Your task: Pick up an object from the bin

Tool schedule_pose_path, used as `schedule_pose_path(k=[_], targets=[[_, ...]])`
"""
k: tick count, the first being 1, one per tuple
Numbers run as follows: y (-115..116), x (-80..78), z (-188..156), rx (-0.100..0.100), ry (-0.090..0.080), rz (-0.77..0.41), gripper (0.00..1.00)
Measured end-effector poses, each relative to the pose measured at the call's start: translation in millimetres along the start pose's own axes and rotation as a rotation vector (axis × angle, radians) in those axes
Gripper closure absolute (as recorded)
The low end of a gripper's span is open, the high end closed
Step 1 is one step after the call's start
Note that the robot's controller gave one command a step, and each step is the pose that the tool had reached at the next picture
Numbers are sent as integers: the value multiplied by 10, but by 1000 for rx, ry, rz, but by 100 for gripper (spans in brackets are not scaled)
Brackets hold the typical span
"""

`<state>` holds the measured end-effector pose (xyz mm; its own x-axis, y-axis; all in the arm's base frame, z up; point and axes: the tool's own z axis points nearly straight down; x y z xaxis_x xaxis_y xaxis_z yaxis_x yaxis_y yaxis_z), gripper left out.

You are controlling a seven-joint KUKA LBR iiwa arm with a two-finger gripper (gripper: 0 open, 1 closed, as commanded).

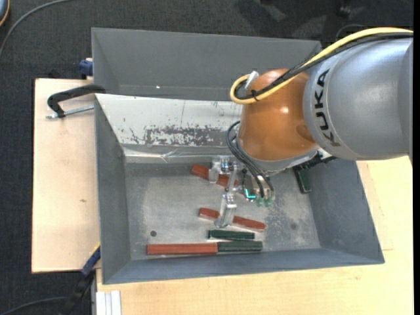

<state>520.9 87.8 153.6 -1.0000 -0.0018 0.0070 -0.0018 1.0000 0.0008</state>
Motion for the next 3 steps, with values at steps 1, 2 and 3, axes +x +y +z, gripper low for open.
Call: schedule_pose_path(k=[1,2,3], targets=[[-342,304,869,2,1,-90,0],[-454,154,826,0,-13,-178,0],[-451,150,805,0,-11,-178,100]])
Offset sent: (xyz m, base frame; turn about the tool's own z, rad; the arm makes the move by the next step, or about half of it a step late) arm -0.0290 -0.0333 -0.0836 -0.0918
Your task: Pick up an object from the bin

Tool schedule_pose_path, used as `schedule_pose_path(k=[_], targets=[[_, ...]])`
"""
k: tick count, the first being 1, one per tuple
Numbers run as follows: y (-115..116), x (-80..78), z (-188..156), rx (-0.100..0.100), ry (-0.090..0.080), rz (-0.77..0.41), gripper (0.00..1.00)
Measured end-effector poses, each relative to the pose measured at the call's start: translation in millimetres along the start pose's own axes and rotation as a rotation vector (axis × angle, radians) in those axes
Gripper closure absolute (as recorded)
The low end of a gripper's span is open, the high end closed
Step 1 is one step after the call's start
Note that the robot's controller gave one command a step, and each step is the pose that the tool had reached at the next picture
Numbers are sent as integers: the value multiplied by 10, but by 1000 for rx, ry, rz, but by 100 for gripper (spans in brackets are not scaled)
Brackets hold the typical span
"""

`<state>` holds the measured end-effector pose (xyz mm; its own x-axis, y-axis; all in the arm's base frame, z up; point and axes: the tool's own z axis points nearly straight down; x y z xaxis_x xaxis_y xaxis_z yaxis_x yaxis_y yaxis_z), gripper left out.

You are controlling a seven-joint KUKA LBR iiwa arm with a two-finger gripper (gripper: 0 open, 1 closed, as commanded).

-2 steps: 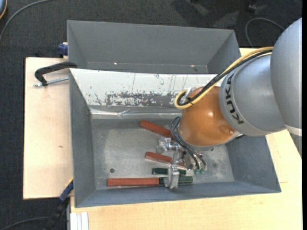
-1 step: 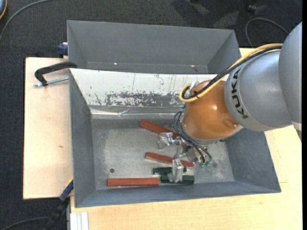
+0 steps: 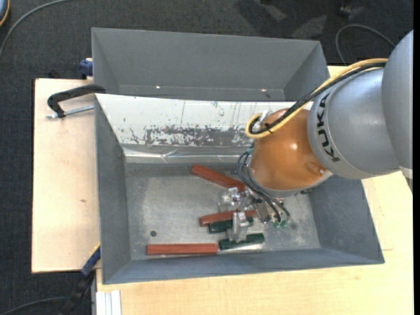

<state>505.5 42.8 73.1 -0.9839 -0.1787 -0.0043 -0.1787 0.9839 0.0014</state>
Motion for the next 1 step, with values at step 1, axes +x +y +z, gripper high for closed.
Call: schedule_pose_path(k=[1], targets=[[19,-307,-1888,2,-11,-60,100]])
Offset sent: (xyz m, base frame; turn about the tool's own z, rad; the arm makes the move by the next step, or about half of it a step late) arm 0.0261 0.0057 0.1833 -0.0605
